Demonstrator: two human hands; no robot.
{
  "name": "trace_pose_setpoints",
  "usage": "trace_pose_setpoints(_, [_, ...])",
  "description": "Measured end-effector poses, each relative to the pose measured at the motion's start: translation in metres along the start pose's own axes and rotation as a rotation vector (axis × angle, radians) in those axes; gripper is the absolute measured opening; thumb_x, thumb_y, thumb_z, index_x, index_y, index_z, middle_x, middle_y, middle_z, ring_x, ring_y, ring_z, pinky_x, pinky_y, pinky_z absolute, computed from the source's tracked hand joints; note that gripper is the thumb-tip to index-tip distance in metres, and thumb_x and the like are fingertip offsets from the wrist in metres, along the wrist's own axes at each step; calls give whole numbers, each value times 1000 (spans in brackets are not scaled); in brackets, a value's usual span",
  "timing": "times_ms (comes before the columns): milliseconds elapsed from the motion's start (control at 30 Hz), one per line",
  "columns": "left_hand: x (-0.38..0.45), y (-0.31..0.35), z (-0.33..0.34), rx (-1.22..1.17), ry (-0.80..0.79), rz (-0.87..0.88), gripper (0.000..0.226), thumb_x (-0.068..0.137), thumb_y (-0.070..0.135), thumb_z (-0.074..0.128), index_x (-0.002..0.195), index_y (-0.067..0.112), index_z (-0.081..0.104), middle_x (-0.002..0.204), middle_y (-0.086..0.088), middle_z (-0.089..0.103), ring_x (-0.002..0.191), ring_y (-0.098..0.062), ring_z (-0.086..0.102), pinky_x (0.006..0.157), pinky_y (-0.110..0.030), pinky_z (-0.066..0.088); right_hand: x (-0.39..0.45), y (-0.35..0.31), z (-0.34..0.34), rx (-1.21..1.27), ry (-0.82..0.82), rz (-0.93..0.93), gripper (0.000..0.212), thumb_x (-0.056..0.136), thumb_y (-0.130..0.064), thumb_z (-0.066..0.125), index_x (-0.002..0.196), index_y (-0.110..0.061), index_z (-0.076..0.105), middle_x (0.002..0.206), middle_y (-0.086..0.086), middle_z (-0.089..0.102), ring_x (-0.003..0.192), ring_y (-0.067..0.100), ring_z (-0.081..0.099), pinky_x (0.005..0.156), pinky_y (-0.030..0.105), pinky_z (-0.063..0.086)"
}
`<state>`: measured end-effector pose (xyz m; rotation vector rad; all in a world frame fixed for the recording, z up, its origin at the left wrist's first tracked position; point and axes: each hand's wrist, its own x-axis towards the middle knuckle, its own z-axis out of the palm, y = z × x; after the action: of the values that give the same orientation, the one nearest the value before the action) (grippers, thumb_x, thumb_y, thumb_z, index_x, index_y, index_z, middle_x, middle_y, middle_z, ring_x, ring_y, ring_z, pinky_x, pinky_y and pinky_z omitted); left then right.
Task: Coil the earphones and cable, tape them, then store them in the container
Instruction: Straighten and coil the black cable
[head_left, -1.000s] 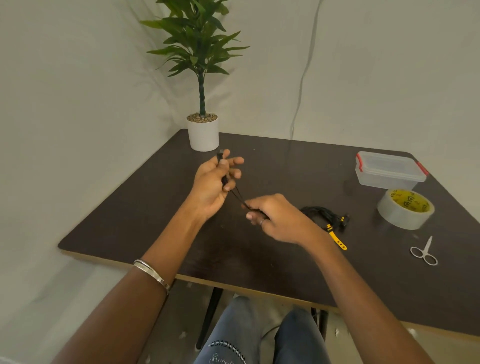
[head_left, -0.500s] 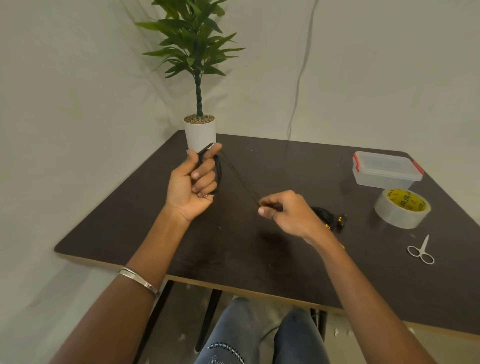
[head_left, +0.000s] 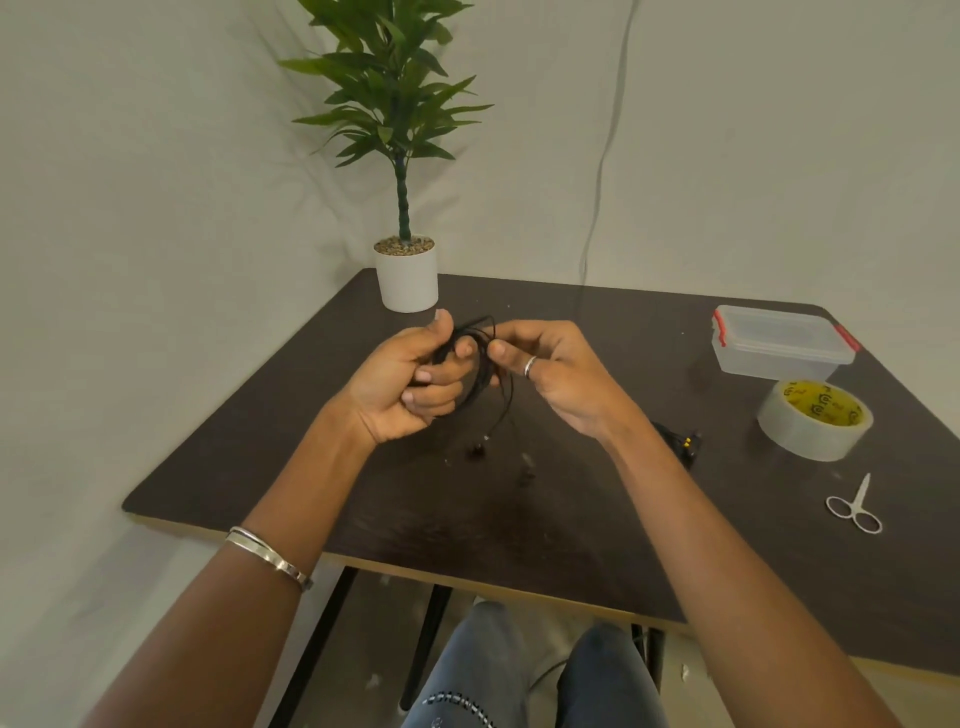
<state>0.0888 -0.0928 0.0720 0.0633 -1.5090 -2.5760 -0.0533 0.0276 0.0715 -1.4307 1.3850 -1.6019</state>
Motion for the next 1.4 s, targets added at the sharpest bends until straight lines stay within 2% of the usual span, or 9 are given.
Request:
trace_pose_setpoints(133, [1, -2, 1, 4, 52, -21, 41, 93, 43, 41, 73, 11, 56, 44, 7, 36, 30, -2, 33, 29, -12, 25, -1, 3, 1, 17, 57, 32, 17, 95, -4, 54, 86, -1, 68, 70, 10, 63, 64, 17, 60, 61, 24, 52])
trace_pose_setpoints(400, [7, -3, 6, -43, 136, 82, 39, 91, 37, 44, 78, 7, 64, 46, 5, 39, 41, -7, 43, 38, -15, 32, -2, 17, -7, 77, 256, 138, 14, 94, -10, 58, 90, -5, 70, 65, 3, 58, 48, 11, 46, 42, 25, 46])
trace_pose_setpoints(500, [8, -1, 7, -122, 115, 135, 40, 92, 31, 44, 102, -1, 66, 55, 2, 46, 57, -14, 52, 55, -25, 50, -6, 25, -3, -46, 240, 145, 15, 94, -10, 58, 99, -6, 72, 78, 7, 65, 56, 13, 51, 51, 26, 51])
trace_pose_setpoints(633, [10, 2, 11, -168, 132, 208, 44, 91, 21, 42, 126, -6, 50, 69, 2, 51, 64, -12, 55, 66, -28, 54, -12, 32, 11, -240, 132, 184, 19, 95, -8, 56, 109, -6, 68, 84, 7, 67, 61, 12, 59, 62, 28, 54])
trace_pose_setpoints(767, [17, 0, 11, -113, 285, 294, 36, 99, 6, 35, 130, -10, 43, 77, -2, 54, 57, -9, 50, 59, -26, 52, -23, 25, 22, -463, -42, 223, 21, 96, -10, 55, 115, -8, 64, 84, 8, 66, 65, 13, 61, 68, 32, 55])
trace_pose_setpoints(867, [19, -6, 7, 12, 398, 292, 29, 101, 2, 35, 127, -7, 44, 79, -5, 53, 59, -12, 49, 63, -28, 54, -27, 12, 22, -761, -217, 103, 12, 94, -11, 56, 97, -2, 62, 83, 13, 63, 73, 23, 60, 70, 43, 52])
trace_pose_setpoints(1033, [19, -20, 5, 134, 479, 180, 27, 100, 1, 37, 123, -7, 48, 80, -9, 54, 68, -17, 57, 66, -28, 58, -23, -8, 9, -980, -275, 0, 26, 91, -15, 60, 117, -14, 67, 105, 3, 67, 97, 18, 61, 81, 29, 46])
trace_pose_setpoints(1200, [15, -31, 6, 224, 260, -9, 23, 99, 2, 40, 105, -9, 60, 86, -15, 64, 73, -18, 61, 59, -25, 55, -15, -23, -7, -1038, -261, -156, 18, 87, -12, 65, 103, -17, 73, 95, 0, 69, 91, 16, 62, 83, 35, 49])
trace_pose_setpoints(1400, [10, -43, 6, 37, 15, -136, 19, 92, 4, 44, 101, -5, 58, 90, -13, 55, 70, -16, 52, 50, -19, 42, -11, -27, -19, -857, -267, -160, 12, 78, -8, 76, 87, -15, 73, 86, -6, 67, 79, 5, 63, 74, 20, 50])
